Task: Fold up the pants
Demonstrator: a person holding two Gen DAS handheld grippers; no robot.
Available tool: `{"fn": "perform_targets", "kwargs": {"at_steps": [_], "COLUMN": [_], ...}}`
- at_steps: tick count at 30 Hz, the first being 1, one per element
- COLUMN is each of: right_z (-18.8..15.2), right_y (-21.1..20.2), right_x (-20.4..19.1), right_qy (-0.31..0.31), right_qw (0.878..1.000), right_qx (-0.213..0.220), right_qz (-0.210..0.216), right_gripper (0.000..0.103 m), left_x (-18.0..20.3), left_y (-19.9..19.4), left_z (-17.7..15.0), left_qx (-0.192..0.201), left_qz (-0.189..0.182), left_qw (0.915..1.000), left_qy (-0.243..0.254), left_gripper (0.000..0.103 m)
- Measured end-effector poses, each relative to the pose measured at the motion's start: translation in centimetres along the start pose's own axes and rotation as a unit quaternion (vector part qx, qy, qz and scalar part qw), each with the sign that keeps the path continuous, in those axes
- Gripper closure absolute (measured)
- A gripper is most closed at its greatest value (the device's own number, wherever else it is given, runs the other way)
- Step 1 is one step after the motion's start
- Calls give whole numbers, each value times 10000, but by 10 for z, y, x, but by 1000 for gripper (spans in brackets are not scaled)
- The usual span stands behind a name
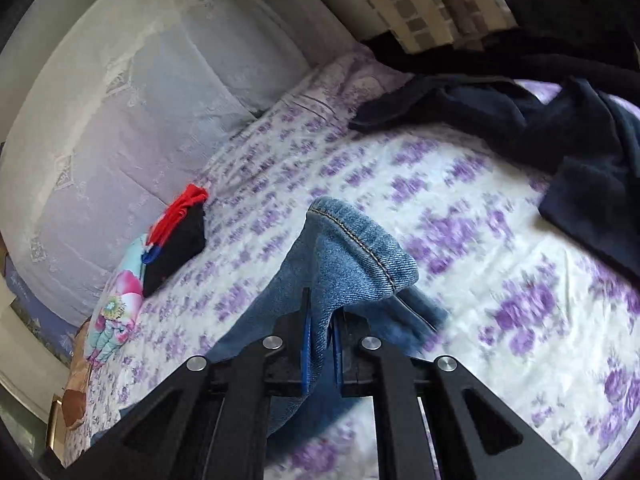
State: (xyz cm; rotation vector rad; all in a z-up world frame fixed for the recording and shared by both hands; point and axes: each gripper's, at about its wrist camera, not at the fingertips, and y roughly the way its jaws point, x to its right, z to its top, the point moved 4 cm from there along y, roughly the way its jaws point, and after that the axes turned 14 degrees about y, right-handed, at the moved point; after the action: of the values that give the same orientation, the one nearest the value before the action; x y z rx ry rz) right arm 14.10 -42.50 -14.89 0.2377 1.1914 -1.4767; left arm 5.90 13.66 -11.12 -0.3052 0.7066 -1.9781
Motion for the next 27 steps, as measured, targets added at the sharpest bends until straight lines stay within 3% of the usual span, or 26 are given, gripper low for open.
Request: {"fn": "perform_targets", "kwargs": {"at_steps": [1,3,5,7,8,11,13,17,21,22,24,25,27], "right_z": [-5,-7,-1,5,9,12,10,20,42,44,41,39,37], "right_y": [10,14,1,-18,-30,-50,-41,6,68,77,84,83,71], "right_x": [13,23,18,18,13,-13,-46,-77,-61,-56,-55,-59,-74], "right_qy": [40,95,98,5,-127,-707,-1495,-2536,-3166,-3201,-3288,-3463,-3848], "right_qw": [9998,9998,9998,9990,9974,9928,9841,9603,9249,9229,9210,9146,9035], "right_qx": [-147,-188,-115,139,360,739,703,343,-422,-651,-1033,-993,-708], "right_qz": [-144,19,-144,-416,-612,-623,-645,-1114,-2065,-2039,-1815,-1835,-1750], "right_gripper": [94,94,82,57,57,57,57,56,55,59,80,88,91], "left_x": [0,0,0,0,0,0,2,2,2,2,2,2,2], "left_y": [0,0,0,0,0,1,2,2,2,2,2,2,1], "left_z": [0,0,0,0,0,1,2,1,1,1,1,1,1], "left_qx": [4,9,7,10,15,15,-1,-4,10,16,15,11,14], "left_qz": [-20,-54,-55,-58,-67,-89,-92,-50,-55,-62,-62,-62,-64], "left_qw": [10000,10000,10000,10000,10000,10000,9999,10000,10000,10000,10000,10000,10000], "left_qy": [1,6,6,5,-2,10,45,79,80,74,75,74,67], "left_gripper": [16,15,15,15,14,12,11,11,11,11,11,11,11]}}
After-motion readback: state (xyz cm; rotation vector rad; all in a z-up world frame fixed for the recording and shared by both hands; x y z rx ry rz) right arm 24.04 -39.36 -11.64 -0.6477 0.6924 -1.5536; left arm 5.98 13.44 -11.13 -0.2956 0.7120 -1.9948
